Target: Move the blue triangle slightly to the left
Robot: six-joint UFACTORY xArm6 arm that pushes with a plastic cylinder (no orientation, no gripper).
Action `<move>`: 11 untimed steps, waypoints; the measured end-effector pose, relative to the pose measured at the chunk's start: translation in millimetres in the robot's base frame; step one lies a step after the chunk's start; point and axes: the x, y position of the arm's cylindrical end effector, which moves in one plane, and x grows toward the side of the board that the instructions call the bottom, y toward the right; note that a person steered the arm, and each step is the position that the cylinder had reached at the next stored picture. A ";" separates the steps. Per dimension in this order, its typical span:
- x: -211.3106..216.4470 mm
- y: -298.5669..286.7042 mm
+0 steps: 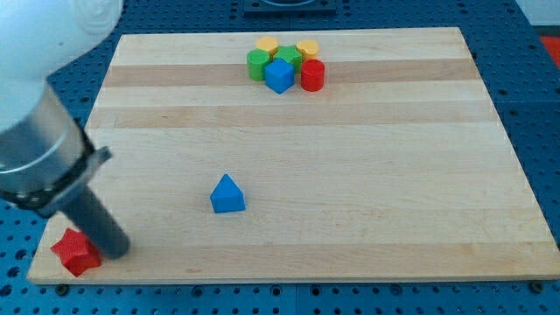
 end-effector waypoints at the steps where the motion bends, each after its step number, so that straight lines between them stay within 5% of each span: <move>1: -0.5 102.4; 2: -13.5 186.8; 3: -32.4 194.5; 5: -74.1 181.9; 11: -77.4 96.1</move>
